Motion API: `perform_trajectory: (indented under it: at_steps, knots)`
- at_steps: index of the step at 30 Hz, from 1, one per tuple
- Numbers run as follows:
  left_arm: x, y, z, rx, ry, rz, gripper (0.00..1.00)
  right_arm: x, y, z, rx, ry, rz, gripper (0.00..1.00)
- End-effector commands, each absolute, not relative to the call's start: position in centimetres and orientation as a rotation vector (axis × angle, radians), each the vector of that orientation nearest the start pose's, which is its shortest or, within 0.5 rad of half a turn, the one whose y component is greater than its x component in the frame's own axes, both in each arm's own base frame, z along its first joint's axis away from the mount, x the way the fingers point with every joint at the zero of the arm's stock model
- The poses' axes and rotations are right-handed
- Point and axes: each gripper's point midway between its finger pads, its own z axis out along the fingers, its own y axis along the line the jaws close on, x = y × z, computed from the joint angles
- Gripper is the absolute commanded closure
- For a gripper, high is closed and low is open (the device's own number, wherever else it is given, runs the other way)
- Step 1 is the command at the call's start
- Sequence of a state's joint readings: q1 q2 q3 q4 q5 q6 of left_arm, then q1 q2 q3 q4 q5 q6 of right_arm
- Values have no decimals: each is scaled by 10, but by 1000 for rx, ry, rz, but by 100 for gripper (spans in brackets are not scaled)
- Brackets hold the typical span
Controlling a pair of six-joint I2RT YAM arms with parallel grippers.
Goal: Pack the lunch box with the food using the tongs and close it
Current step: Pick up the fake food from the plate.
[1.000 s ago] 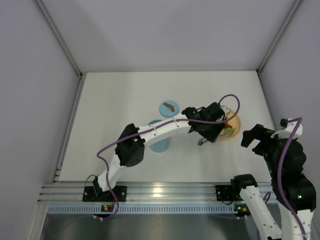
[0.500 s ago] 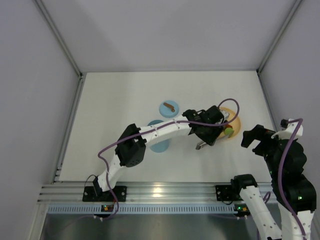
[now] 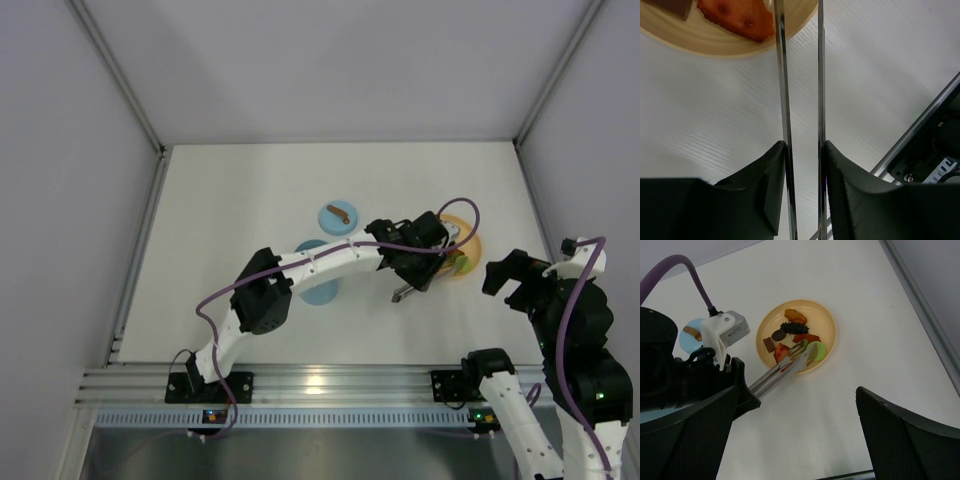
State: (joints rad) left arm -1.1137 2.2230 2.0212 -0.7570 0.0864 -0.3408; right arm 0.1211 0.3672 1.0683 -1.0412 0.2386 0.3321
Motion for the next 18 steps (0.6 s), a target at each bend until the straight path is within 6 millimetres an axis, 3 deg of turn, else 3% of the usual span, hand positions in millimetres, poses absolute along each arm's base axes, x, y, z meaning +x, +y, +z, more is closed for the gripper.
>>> perform_trajectory:
  at_steps: [1,12,18]
  knots:
    - [212,-516,145,1039,2360,-757,60,140,-15,294,362,1867,57,1]
    - [214,-513,156,1033,2337,-749,69,140,-15,295,360,1868,56,0]
    - [218,-509,174,1010,2297,-739,73,141,-15,297,359,1867,53,0]
